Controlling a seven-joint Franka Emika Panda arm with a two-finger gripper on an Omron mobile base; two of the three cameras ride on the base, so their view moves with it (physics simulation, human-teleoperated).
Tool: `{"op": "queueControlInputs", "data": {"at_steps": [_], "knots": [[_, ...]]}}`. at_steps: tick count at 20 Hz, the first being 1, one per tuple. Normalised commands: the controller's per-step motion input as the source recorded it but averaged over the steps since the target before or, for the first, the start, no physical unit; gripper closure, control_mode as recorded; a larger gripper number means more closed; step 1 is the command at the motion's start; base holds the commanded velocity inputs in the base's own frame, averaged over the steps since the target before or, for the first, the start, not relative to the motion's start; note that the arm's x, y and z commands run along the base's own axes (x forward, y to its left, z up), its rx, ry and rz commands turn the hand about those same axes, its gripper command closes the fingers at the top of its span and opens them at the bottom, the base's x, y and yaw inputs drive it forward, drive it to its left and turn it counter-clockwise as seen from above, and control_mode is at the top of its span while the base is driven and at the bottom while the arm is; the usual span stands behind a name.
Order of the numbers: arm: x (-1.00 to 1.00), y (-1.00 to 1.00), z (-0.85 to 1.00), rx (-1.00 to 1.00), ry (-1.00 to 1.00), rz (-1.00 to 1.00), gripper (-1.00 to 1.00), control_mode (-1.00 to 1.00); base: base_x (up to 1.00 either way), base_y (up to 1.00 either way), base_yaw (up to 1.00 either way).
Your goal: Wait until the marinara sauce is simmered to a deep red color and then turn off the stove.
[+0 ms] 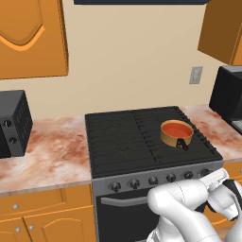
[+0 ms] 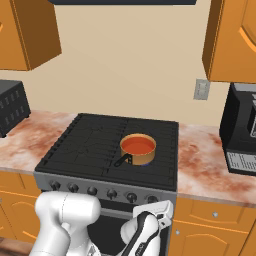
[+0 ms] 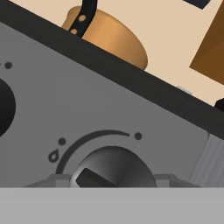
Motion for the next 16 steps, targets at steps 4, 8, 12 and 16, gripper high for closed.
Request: {"op": "queueControlInputs", "data": {"at_steps": [4,8,12,16], "knots": [[0.00,0.00,0.00,0.00,0.00,0.00,1.00,-1.00,0.00,0.00,0.00],[0.00,0.00,0.00,0.00,0.00,0.00,1.00,-1.00,0.00,0.00,0.00],[0.00,0.00,0.00,0.00,0.00,0.00,1.00,-1.00,0.00,0.00,0.00],[0.00,0.00,0.00,0.00,0.00,0.00,1.00,-1.00,0.00,0.00,0.00]]}}
